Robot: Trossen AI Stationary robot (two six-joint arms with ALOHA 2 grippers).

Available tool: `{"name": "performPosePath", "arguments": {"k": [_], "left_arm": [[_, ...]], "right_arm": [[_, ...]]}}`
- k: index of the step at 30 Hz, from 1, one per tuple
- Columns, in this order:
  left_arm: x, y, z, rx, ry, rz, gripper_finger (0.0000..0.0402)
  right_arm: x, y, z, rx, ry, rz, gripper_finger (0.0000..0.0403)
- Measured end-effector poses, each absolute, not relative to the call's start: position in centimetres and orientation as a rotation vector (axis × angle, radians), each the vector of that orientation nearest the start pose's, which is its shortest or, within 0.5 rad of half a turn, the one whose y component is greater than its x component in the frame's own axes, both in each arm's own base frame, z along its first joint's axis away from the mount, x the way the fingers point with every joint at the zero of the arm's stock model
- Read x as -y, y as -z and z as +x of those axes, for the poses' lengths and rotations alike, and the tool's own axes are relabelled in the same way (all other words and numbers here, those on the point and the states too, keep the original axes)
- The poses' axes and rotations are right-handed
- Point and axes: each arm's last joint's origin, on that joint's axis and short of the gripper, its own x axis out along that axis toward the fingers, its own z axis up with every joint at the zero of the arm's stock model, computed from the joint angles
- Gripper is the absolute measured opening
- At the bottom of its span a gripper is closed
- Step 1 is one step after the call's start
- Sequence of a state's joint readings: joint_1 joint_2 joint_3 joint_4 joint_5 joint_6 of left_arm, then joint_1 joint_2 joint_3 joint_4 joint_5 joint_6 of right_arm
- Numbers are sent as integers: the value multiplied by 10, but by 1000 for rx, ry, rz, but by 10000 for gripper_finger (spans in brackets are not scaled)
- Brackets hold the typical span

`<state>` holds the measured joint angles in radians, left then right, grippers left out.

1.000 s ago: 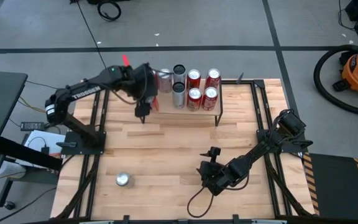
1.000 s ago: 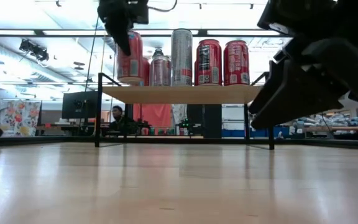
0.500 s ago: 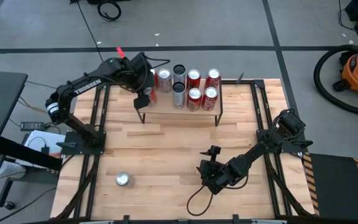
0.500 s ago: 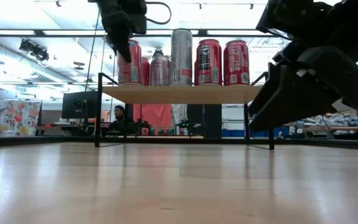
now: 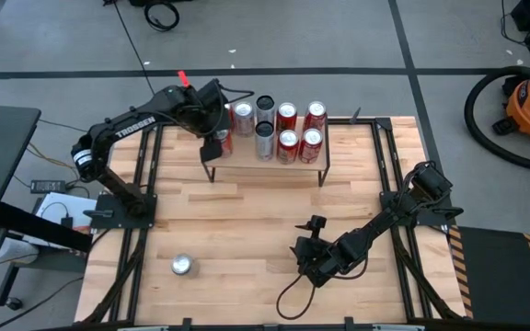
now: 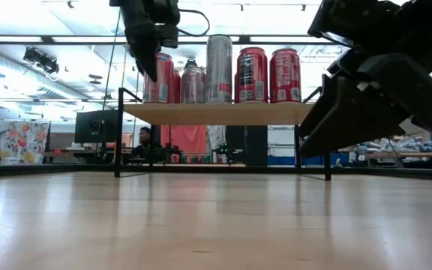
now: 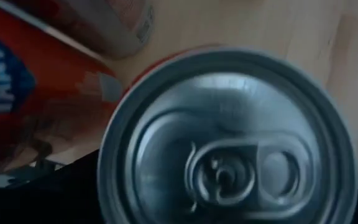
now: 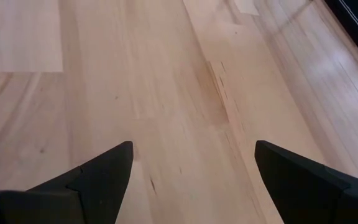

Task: Place canned beverage on shelf
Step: Put the orange soda can on the shelf, then put the silver soda can on the shelf

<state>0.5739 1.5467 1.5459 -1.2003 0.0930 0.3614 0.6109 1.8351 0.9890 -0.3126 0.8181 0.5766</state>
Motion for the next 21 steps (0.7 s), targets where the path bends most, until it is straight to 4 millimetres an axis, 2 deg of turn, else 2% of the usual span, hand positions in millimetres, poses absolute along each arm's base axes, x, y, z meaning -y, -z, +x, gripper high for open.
{"name": "performPosePath", "arguments": {"k": [4,13,17,21], "left_arm": [[-154,-344,248,-1211,-231,-34,384],[-144,-381,245,-1178,-275,8,384],[-130,-394,244,-1200,-302,24,385],[-103,-402,250,-1205,-284,15,385]], "right_arm": [[-173,-135,284,-767,414,-219,348],[-173,-135,284,-767,413,-220,348],[-173,-135,284,-768,412,-222,348],[-174,-135,284,-768,410,-222,348]]}}
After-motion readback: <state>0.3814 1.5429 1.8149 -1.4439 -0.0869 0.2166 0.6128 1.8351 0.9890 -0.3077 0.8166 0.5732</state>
